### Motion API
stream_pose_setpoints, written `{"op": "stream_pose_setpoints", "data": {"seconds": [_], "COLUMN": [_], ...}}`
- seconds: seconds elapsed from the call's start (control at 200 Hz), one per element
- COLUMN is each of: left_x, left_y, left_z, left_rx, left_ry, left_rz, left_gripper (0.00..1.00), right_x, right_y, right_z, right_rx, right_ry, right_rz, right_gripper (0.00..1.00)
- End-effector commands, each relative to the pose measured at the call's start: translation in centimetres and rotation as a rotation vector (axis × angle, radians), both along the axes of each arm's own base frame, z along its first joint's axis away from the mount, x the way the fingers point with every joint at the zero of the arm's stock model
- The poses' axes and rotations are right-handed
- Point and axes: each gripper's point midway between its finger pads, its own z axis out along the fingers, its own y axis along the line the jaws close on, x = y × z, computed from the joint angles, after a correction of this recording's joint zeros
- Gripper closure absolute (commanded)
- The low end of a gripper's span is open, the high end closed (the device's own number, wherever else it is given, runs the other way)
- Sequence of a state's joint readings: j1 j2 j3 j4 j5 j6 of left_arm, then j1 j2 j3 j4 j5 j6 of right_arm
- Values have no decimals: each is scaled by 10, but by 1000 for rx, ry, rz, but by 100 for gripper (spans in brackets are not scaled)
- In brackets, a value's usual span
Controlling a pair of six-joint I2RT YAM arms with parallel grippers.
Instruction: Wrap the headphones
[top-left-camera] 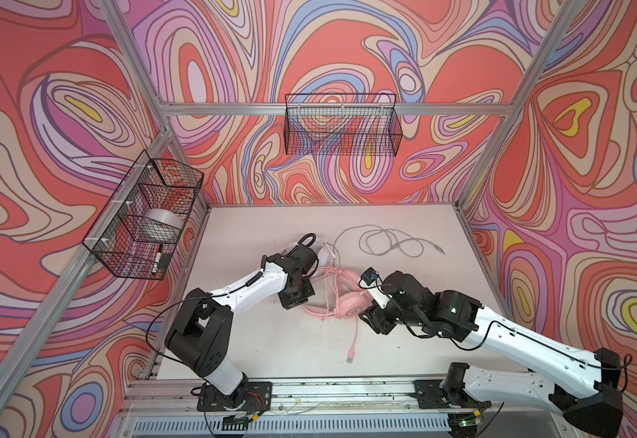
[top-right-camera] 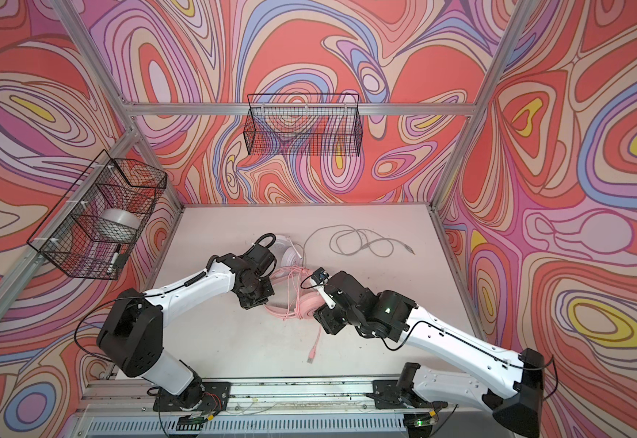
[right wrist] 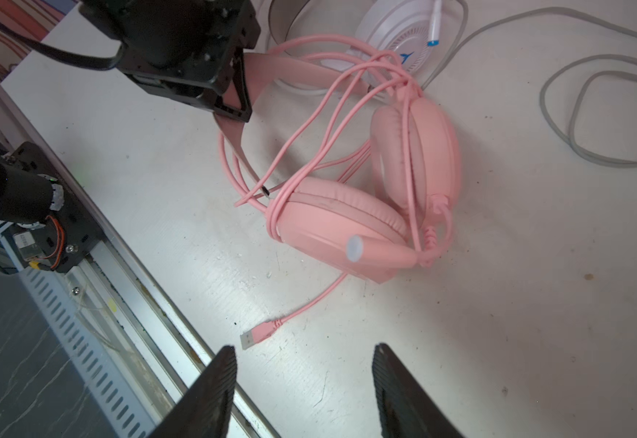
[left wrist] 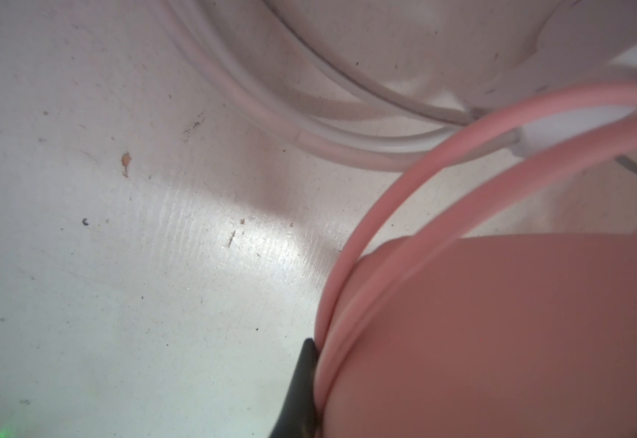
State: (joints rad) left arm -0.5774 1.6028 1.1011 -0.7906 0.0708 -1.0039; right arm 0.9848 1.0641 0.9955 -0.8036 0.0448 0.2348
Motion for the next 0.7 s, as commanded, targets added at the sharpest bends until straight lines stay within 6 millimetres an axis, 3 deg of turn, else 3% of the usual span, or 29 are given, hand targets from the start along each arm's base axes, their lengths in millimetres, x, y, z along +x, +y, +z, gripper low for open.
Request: {"op": "stream_pose_setpoints", "data": {"seconds": [0.0, 0.23, 0.441, 0.696], "left_x": [10, 10, 9, 11], "left_y": [-13, -12, -11, -13], "left_z": [12, 16, 14, 14], "left_rx": [-61, -57, -49, -49], "left_ry": [-42, -50, -48, -47], "left_rz": [23, 27, 25, 16], "left_gripper": [100, 100, 100, 100], "right_x": [-16, -33, -42, -48], "right_y": [12, 25, 33, 25], "right_z": [-10, -50, -83, -124], "right_rx": [13, -43, -41, -24], "right_ry": [36, 101, 182, 307], "right_rz": [41, -17, -184, -379], "right_gripper": [40, 39, 35, 35]}}
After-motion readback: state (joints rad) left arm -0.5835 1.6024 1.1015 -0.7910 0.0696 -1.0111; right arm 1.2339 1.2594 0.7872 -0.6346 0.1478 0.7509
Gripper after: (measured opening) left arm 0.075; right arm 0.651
